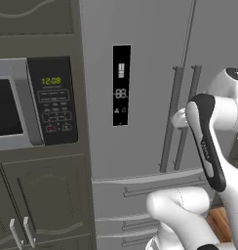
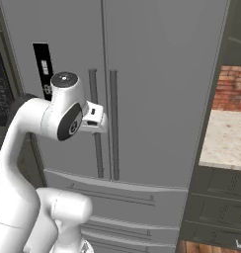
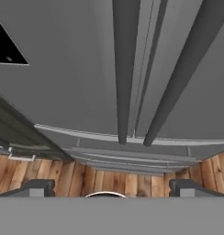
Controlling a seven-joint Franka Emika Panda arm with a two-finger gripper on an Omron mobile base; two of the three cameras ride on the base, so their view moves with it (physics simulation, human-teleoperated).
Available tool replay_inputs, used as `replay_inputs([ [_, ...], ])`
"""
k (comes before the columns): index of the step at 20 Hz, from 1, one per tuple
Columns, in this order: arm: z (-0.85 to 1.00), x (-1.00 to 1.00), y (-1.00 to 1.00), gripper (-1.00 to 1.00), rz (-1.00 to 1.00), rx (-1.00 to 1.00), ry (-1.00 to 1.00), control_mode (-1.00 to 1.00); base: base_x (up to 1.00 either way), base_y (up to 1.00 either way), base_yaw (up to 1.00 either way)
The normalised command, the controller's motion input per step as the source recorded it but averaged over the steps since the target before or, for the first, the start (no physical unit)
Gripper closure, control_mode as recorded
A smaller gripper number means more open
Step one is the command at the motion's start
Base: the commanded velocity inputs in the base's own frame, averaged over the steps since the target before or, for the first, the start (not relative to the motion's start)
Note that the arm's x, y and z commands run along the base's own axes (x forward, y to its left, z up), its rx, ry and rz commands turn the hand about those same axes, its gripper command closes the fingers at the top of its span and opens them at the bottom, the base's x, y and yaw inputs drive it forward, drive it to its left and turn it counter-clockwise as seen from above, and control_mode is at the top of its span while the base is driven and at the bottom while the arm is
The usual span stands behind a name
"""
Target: Retrieve the mango and pear from the fridge and place them into the bowl on the dining table.
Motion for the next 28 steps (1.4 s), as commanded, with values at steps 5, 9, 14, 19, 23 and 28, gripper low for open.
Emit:
replay_inputs([
  [5,0.0,-0.34,-0.2,-1.0,0.0,0.0,-0.08,-1.0,0.0,0.0,0.0],
  [9,-0.04,-0.2,-0.08,-1.0,0.0,0.0,-0.09,-1.0,0.0,0.0,0.0],
  [14,0.0,-0.1,-0.04,-1.0,0.0,0.0,-0.03,-1.0,0.0,0.0,0.0],
  [19,0.0,-0.01,-0.03,-1.0,0.0,0.0,0.0,-1.0,0.0,0.0,0.0],
  [23,0.0,0.0,0.0,-1.0,0.0,0.0,0.0,-1.0,0.0,0.0,0.0],
  [28,0.0,0.0,0.0,-1.0,0.0,0.0,0.0,-1.0,0.0,0.0,0.0],
])
